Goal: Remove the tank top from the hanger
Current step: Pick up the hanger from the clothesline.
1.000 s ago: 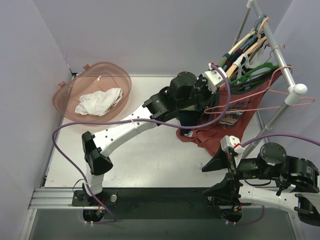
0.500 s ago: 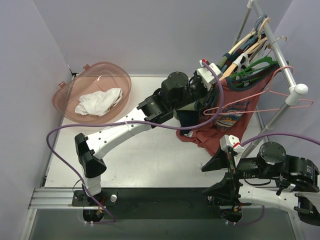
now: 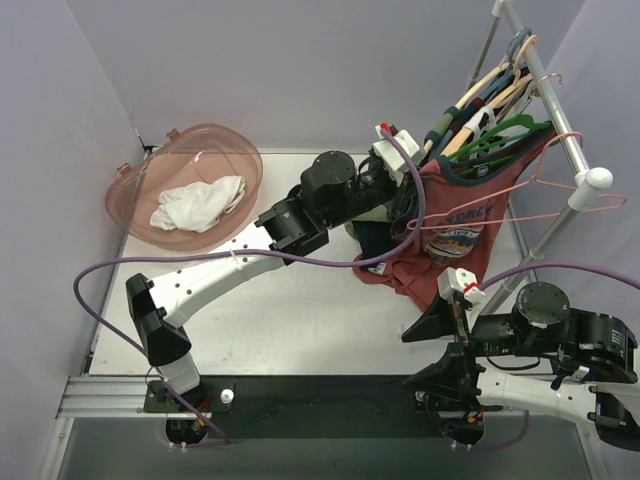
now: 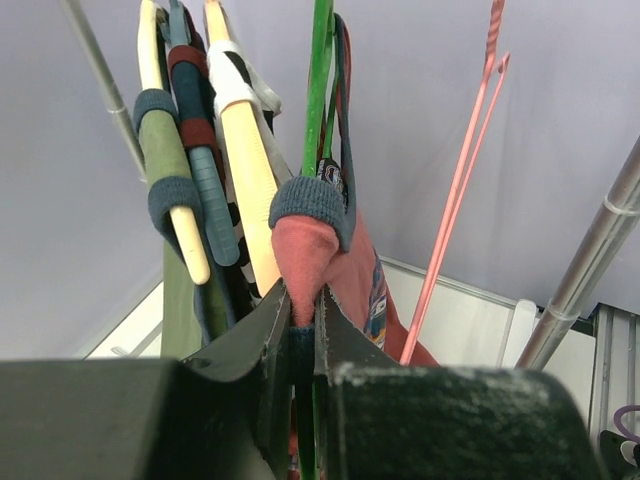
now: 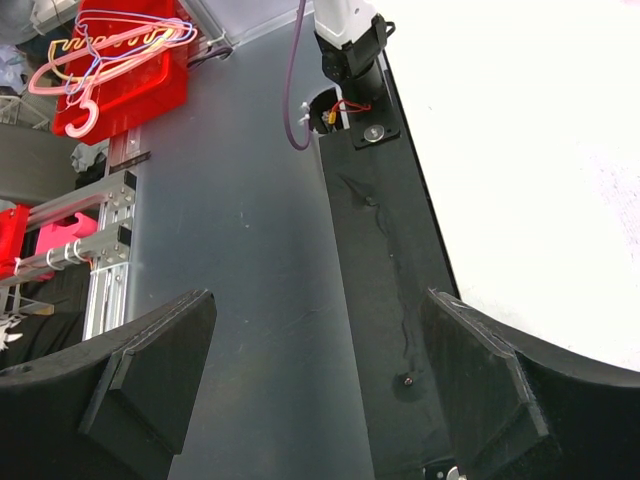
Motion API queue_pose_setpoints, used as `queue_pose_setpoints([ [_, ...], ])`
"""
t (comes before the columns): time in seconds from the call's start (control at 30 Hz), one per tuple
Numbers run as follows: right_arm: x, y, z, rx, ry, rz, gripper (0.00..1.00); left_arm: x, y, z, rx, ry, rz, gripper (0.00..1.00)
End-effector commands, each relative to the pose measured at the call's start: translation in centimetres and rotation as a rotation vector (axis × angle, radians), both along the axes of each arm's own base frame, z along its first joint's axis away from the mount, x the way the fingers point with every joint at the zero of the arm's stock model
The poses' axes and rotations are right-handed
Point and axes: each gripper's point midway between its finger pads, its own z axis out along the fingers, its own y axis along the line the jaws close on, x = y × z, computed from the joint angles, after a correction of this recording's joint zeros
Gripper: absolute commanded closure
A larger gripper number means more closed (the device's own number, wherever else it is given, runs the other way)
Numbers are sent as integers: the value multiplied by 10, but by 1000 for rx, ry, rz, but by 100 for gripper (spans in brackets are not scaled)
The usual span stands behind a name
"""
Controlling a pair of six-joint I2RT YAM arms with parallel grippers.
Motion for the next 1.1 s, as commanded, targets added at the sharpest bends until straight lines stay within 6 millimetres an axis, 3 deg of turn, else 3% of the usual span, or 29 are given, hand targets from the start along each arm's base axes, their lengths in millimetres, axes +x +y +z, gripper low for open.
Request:
queue_pose_setpoints([
  [0.0, 4, 6, 18, 43, 0, -21, 15, -13, 39, 81, -215, -107, 16, 100],
  [0.1, 15, 6, 21, 45, 1, -88, 15, -15, 49, 78, -221, -104, 19, 100],
  [0.2, 24, 6, 34, 66, 6, -153, 15, -18, 59, 78, -232, -98, 18, 100],
  [0.23, 25, 4, 42, 87, 3, -167, 15, -17, 60, 66, -217, -83, 21, 100],
  [0.3, 34, 5, 48, 91, 6, -220, 15, -20, 71, 71, -238, -97, 28, 100],
  [0.33, 38, 4, 55, 105, -2, -242, 15, -20, 70, 60, -235, -63, 22, 100],
  [0.37, 41, 3, 59, 112, -4, -262, 15, -21, 74, 62, -247, -66, 24, 100],
  [0.57, 76, -1, 84, 146, -43, -458, 20, -27, 99, 54, -265, -43, 12, 100],
  [0.67, 90, -7, 102, 188, -66, -541, 21, -32, 109, 53, -266, -32, -8, 100],
  [0.8, 103, -11, 140, 286, -118, -610, 23, -38, 120, 37, -240, -14, -16, 100],
  [1.07, 149, -29, 183, 350, -292, -860, 33, -48, 154, 22, -220, 6, -4, 100],
])
